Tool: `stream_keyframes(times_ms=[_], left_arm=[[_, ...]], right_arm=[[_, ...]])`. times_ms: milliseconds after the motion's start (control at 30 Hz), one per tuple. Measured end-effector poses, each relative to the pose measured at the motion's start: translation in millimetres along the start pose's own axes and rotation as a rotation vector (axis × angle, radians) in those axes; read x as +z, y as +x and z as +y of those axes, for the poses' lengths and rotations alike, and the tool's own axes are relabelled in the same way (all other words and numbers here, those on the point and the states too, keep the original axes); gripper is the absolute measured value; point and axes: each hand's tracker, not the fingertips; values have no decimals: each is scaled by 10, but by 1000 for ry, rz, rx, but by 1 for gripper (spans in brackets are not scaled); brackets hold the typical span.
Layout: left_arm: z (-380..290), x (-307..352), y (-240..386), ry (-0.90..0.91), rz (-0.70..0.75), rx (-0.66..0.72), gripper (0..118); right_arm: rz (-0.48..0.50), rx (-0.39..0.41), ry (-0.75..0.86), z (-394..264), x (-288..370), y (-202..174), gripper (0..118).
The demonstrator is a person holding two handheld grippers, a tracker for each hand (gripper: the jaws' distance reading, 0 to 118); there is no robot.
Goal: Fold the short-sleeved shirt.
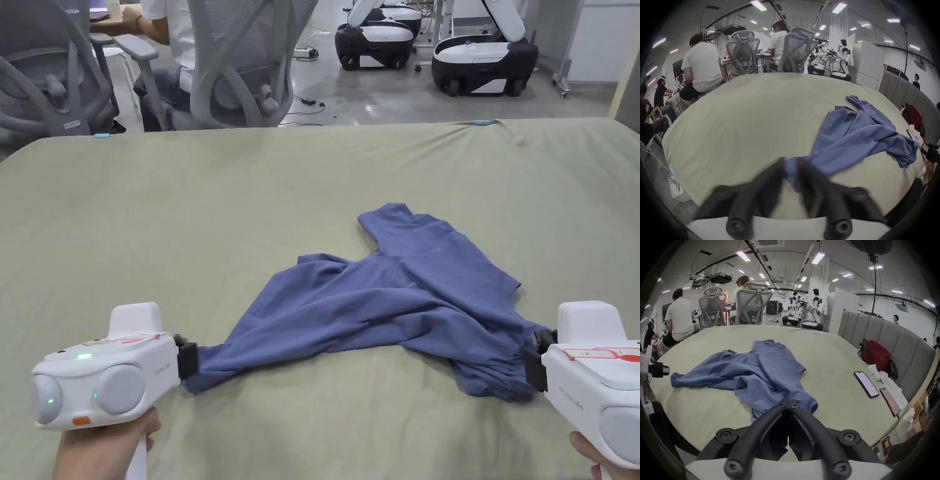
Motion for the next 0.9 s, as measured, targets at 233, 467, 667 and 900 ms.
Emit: stream_keyframes(times_ms=[233,467,667,900], left_arm=[[13,-388,56,-69,3,74,95],[-110,-556,51,-99,-92,99,5],[-147,-377,87,38,-76,50,5],[170,-456,147,9,-50,3,5]], right_arm=[[23,9,-8,-13,-103,-28,0],[22,5,-13,-9,-87,13,0],[10,3,-12,33,-134,104,0],[52,23,20,689,-612,183,0]])
